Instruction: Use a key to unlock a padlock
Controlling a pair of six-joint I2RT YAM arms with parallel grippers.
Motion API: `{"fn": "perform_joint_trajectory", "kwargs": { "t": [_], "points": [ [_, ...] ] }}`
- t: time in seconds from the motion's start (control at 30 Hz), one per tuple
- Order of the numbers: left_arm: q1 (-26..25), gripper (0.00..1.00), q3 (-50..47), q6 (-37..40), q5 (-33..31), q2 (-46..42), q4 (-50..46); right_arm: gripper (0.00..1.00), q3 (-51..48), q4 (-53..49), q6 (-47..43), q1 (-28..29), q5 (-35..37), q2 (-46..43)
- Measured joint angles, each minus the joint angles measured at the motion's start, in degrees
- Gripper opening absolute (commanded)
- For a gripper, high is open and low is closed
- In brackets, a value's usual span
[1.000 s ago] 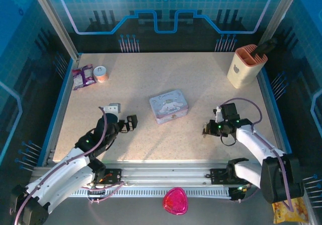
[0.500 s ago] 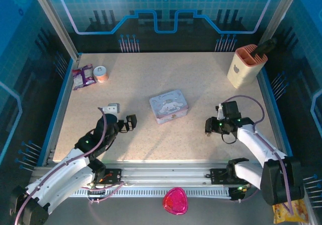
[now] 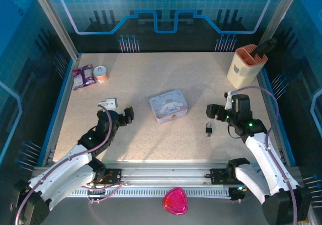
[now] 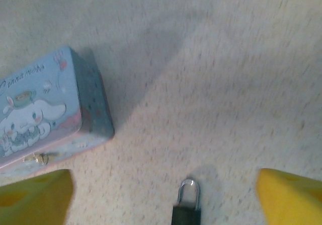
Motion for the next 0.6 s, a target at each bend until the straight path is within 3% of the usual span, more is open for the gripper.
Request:
{"fn": "perform_joint_trajectory", "kwargs": {
  "t": [0.1, 0.27, 0.43, 0.6],
  "points": [
    [0.46, 0.99, -2.12, 6.45, -4.94, 2.86, 10.43, 1.0, -0.76, 4.61, -3.76, -0.04, 3.63, -0.37],
    [4.81, 0.99, -8.87, 18.12, -7.43, 9.62, 28.57, 1.0, -7.76, 16.31, -9.4, -0.11, 11.19, -0.42],
    [12.0, 0.99, -8.94, 20.0, -6.58, 17.18, 34.18, 1.0, -15.56, 29.62, -13.81, -0.31, 15.87, 3.63],
    [17.05, 0.99, -9.09, 20.28, -1.79, 26.67, 43.15, 1.0, -19.74, 44.63, -17.16, -0.31, 15.32, 14.34]
  ]
}}
